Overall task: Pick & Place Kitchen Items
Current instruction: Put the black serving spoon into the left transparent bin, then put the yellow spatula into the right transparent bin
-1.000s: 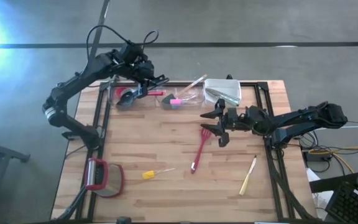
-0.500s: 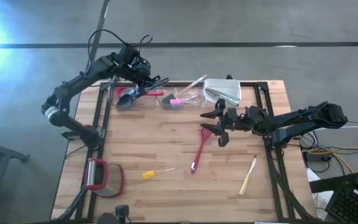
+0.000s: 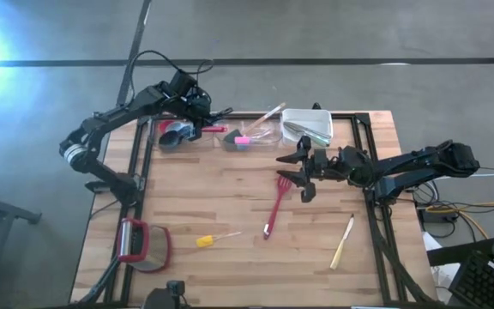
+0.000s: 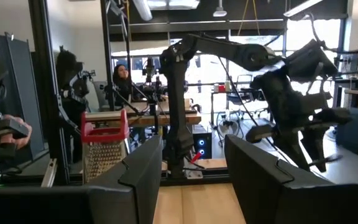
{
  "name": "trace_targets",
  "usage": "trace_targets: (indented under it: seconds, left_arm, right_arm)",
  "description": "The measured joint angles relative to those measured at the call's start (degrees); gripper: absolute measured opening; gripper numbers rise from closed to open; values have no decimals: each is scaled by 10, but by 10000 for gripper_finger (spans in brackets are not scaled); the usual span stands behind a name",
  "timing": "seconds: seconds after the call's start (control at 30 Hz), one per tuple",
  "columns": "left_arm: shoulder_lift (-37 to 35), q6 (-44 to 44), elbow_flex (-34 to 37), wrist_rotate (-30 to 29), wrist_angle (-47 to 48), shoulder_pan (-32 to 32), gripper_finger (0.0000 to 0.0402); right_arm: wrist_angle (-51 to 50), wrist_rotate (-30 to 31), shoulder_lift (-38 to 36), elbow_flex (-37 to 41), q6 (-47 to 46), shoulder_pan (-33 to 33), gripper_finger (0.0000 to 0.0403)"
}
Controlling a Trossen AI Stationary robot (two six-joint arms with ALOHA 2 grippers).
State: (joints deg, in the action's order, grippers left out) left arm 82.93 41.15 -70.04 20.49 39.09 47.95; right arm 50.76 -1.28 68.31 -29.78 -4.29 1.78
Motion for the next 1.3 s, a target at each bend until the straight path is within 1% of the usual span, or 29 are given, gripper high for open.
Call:
trace_targets:
  seconds: [0.23,0.33,0.37,0.4,0.5,0.6,0.67,0.73,0.93,1.07,1.2,1.3]
  left_arm:
    - [42,-2,0,-15,-23,0,98]
    - [53,-4,0,-37,-34,0,98]
    - [55,-10,0,-44,-39,0,109]
    - [55,-14,0,-52,-44,0,128]
    - [51,-22,1,-60,-46,1,201]
    - [39,-28,-3,-60,-46,0,258]
    - [33,-43,-9,-63,-45,0,282]
    - [25,-65,-18,-68,-43,0,296]
    - [-16,-102,-69,-67,-7,-12,300]
    - [-47,-127,-103,-61,22,-39,300]
    - [-83,-133,-119,-62,44,-88,300]
    - [-110,-147,-120,-72,66,-139,300]
  right_arm:
    - [0,0,0,0,0,0,158]
    - [-6,0,0,0,-1,0,155]
    - [-9,0,0,0,-1,0,153]
    - [-11,0,0,0,-1,0,153]
    - [-10,0,0,0,-1,0,150]
    - [-10,0,0,0,0,0,152]
    - [-10,0,0,0,-1,0,154]
    - [-11,0,0,-1,-2,0,156]
    - [-10,0,0,-4,-2,0,153]
    - [-10,0,0,-5,-2,0,146]
    - [-11,0,0,-5,-2,0,142]
    - [-15,-1,0,-5,-2,0,139]
